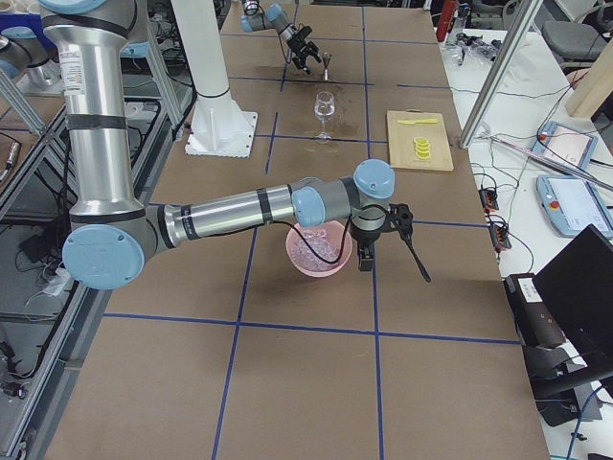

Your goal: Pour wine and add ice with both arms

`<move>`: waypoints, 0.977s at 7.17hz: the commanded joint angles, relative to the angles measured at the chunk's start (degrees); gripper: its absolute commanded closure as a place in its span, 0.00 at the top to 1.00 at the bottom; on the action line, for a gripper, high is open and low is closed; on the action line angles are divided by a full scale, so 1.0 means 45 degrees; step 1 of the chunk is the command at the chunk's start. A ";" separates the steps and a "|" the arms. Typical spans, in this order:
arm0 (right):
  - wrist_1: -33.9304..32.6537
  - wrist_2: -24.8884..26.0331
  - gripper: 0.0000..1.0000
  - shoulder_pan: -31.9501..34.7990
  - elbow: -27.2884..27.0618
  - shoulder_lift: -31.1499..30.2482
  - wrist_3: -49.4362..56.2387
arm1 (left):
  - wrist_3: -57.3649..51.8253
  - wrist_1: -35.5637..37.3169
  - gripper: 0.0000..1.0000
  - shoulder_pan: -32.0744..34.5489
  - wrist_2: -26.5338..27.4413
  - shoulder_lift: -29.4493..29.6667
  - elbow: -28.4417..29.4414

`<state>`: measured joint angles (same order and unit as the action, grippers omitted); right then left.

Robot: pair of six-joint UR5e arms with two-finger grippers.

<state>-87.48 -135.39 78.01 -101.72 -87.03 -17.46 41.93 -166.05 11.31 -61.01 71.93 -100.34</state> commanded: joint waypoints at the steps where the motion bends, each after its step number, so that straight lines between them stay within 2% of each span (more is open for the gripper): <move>1: 0.0007 0.0163 1.00 -0.0829 -0.1665 -0.0344 -0.2070 | -0.0137 0.0923 0.99 0.0316 -0.1943 -0.1370 -0.0730; 3: 0.0007 0.0339 1.00 -0.1746 -0.2315 -0.1181 -0.2232 | -0.3265 0.0885 1.00 0.2162 -0.3368 -0.2038 -0.0536; 4: 0.0800 0.0959 1.00 -0.2389 -0.2415 -0.1767 -0.2484 | -0.4327 0.0904 1.00 0.3237 -0.4633 -0.2253 -0.0438; 5: 0.2451 0.1255 1.00 -0.3072 -0.2358 -0.2566 -0.3376 | -0.4918 0.0904 1.00 0.4737 -0.6695 -0.2313 -0.0379; 6: 0.3377 0.1645 1.00 -0.3562 -0.2338 -0.2960 -0.4294 | -0.4962 0.0885 1.00 0.6163 -0.8031 -0.2313 -0.0320; 7: 0.3541 0.2094 1.00 -0.4108 -0.2338 -0.2964 -0.5057 | -0.4963 0.0943 1.00 0.7763 -1.0152 -0.2101 -0.0068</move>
<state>-74.63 -128.46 62.76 -112.24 -99.16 -35.54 20.33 -161.99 37.34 -95.75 61.84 -101.69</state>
